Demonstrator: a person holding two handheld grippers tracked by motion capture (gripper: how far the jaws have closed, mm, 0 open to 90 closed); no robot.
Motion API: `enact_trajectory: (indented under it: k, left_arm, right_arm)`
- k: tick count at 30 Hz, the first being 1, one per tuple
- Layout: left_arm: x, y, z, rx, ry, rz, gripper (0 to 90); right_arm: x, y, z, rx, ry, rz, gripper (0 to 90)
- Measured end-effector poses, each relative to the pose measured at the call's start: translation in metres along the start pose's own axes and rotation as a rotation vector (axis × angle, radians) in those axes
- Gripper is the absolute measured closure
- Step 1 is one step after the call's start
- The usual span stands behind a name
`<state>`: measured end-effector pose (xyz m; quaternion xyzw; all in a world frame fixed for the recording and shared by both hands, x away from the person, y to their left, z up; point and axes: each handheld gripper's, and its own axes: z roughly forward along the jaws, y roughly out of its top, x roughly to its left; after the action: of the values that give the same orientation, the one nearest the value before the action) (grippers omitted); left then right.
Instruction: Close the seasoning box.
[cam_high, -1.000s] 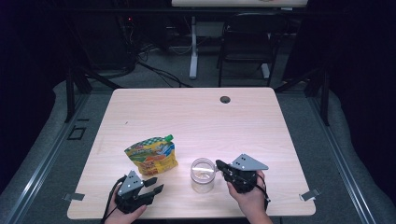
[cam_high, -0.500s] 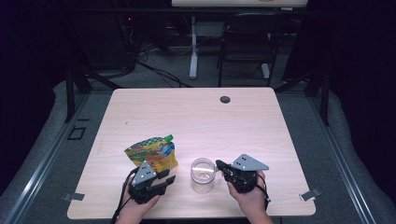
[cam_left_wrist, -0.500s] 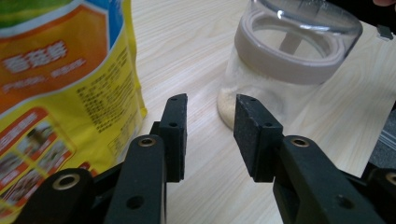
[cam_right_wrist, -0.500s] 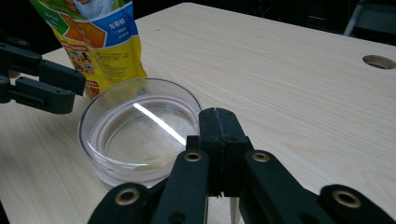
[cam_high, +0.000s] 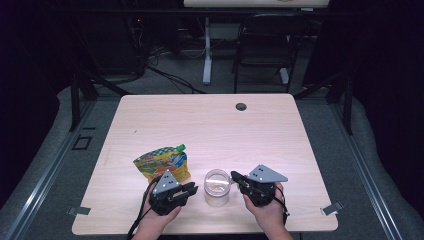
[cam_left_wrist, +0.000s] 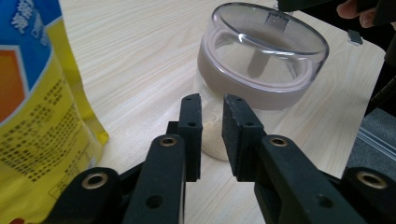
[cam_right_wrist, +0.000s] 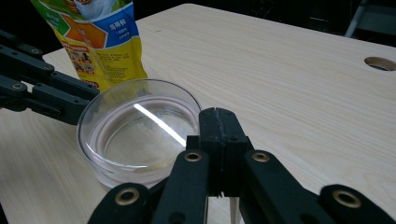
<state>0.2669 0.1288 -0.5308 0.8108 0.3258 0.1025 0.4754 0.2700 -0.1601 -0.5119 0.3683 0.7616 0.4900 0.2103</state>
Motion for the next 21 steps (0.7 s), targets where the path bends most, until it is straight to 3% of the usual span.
enact_trajectory:
  k: [13,21]
  left_arm:
    - [-0.0053,0.0011,0.0061,0.009,-0.045,0.017,86.4]
    - [-0.0074,0.0022,0.0094,0.019,-0.041,0.026,88.6]
  right_arm:
    - [0.0005,-0.0005,-0.0004,-0.003,-0.003,-0.005,90.0]
    - [0.0003,-0.0008,-0.0006,-0.006,-0.002,-0.008,90.0]
